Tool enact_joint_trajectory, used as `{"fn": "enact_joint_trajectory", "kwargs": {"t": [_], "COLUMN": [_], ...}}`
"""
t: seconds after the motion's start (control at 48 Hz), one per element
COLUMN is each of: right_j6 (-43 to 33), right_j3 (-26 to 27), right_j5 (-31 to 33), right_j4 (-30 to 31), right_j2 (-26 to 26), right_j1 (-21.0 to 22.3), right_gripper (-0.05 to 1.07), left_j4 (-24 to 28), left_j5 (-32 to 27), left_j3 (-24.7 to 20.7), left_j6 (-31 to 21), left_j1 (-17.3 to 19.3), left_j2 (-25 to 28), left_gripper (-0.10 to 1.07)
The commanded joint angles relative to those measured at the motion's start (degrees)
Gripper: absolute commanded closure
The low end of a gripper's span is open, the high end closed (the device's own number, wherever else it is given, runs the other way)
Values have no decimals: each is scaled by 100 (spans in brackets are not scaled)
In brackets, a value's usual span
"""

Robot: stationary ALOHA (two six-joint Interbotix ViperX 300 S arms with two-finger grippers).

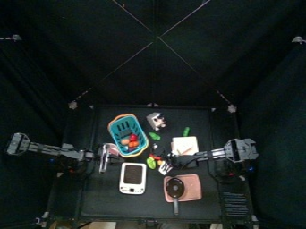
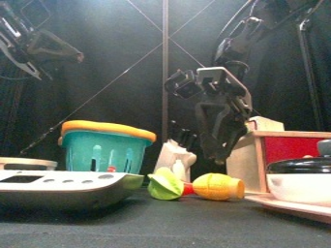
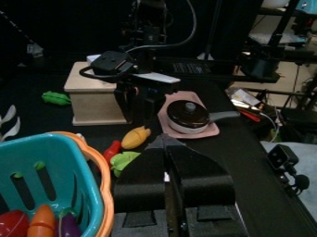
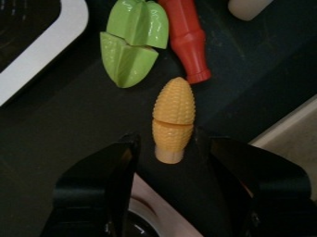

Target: Assemble corn

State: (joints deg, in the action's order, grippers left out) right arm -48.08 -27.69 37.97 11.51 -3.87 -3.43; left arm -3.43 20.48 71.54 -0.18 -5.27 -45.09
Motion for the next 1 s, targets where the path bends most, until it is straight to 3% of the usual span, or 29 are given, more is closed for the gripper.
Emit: {"fn": "enact_joint_trajectory", "kwargs": {"t": [0.0,0.562,0.979], "right_j6": [-149,-396,-404], "right_j3": [141,255,308], "right_j5": [-18,-53,-26], "right_j4": [202,527,562], "right_j2": [44,-554,-668], "right_j1": [-53,-176,-176], "right_gripper": [15,15,15], "left_j4": [-9,-9,-9], "left_j5": [62,70,62], "left_j3": [-79,-35,-35], "left_j6": [0,0,0], "left_j1": [-9,-9,-9], "left_j2": [18,18,18], "left_gripper": [68,67,67]}}
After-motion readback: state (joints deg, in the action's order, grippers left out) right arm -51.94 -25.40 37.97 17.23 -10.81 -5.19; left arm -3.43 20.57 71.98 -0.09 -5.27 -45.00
